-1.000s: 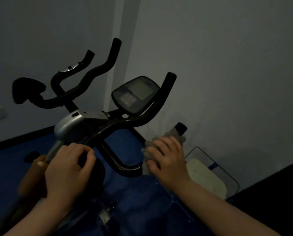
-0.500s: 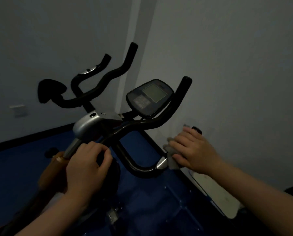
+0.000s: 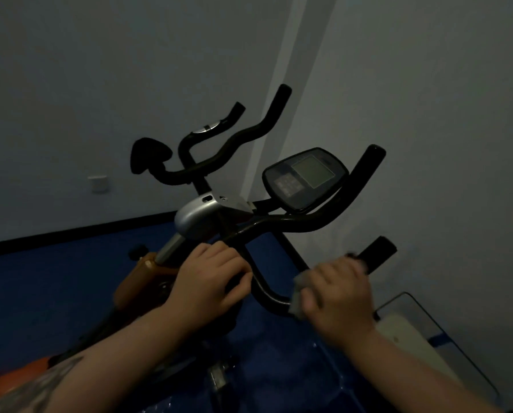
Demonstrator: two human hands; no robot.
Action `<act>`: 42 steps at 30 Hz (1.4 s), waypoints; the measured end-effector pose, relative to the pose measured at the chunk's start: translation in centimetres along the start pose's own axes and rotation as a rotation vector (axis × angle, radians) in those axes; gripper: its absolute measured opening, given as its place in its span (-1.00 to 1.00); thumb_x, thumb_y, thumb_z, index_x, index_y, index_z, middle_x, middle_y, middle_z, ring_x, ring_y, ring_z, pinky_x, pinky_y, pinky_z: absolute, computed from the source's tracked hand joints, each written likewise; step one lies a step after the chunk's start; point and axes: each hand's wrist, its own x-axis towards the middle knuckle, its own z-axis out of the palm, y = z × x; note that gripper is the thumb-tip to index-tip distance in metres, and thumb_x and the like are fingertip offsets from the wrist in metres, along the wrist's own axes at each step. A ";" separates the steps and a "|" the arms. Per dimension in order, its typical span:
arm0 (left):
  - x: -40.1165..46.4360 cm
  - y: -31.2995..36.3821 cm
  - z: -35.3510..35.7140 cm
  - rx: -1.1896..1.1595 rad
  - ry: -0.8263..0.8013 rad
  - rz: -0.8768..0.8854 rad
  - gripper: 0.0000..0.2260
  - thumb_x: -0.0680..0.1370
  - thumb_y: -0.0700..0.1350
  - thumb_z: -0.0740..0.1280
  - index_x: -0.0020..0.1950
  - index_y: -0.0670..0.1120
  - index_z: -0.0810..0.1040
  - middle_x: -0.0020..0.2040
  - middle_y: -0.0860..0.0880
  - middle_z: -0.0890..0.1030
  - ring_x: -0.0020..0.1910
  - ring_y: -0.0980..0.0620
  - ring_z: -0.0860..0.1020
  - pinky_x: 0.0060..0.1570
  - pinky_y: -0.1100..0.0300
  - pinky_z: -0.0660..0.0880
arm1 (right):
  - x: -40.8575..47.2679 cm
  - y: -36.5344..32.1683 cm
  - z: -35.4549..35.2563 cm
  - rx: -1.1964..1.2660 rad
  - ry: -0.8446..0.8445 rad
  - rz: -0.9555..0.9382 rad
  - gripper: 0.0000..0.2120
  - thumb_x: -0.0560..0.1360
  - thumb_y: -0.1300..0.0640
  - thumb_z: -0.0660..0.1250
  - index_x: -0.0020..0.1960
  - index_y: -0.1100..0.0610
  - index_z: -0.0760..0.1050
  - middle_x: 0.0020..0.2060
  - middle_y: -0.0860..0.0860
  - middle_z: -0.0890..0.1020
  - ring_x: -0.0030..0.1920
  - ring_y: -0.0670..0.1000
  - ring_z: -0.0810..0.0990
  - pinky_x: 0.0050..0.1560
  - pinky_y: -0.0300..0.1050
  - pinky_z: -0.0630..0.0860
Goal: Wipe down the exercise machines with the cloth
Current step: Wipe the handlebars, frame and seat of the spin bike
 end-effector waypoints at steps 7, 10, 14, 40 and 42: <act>-0.7 -0.7 0.2 -0.118 0.060 0.034 -0.82 0.50 -0.06 0.37 -0.29 -0.04 0.61 -0.24 0.07 0.59 -0.23 0.07 0.51 -0.24 0.10 0.42 | 1.2 5.3 -1.4 -0.006 -0.033 -0.289 -0.61 0.56 0.00 0.13 -0.06 0.21 0.65 -0.20 0.10 0.64 -0.18 0.14 0.53 -0.05 -0.02 0.38; -0.6 -0.8 0.3 -0.126 0.087 0.018 -0.83 0.48 -0.06 0.42 -0.31 -0.04 0.62 -0.25 0.07 0.59 -0.24 0.09 0.51 -0.26 0.11 0.42 | 0.8 1.9 -0.4 0.025 0.090 -0.024 -0.69 0.47 0.06 0.16 -0.24 0.17 0.63 -0.34 0.05 0.59 -0.30 0.13 0.53 -0.11 -0.02 0.36; -0.7 -0.7 0.3 -0.119 0.100 0.009 -0.81 0.49 -0.06 0.39 -0.32 -0.06 0.62 -0.26 0.06 0.59 -0.25 0.08 0.51 -0.27 0.09 0.43 | -0.2 -0.9 0.8 0.045 0.016 -0.249 -0.72 0.50 -0.03 0.19 -0.12 0.10 0.61 -0.24 0.01 0.62 -0.23 0.08 0.57 -0.06 -0.02 0.42; -1.0 -0.9 0.7 -0.151 0.151 -0.003 -0.73 0.54 -0.03 0.32 -0.29 -0.09 0.68 -0.25 0.06 0.62 -0.26 0.05 0.52 -0.27 0.08 0.43 | 2.5 8.9 -4.4 -0.201 -0.064 -0.250 -0.72 0.50 0.04 0.19 -0.05 0.17 0.63 -0.14 0.08 0.64 -0.07 0.15 0.61 0.26 0.08 0.39; -1.0 -1.0 0.7 -0.144 0.164 -0.003 -0.72 0.55 -0.03 0.31 -0.29 -0.09 0.68 -0.25 0.05 0.63 -0.27 0.05 0.52 -0.28 0.09 0.43 | 1.6 5.4 -2.8 -0.094 0.025 0.038 -0.75 0.45 0.10 0.20 -0.13 0.17 0.62 -0.19 0.06 0.62 -0.07 0.12 0.57 0.33 0.14 0.30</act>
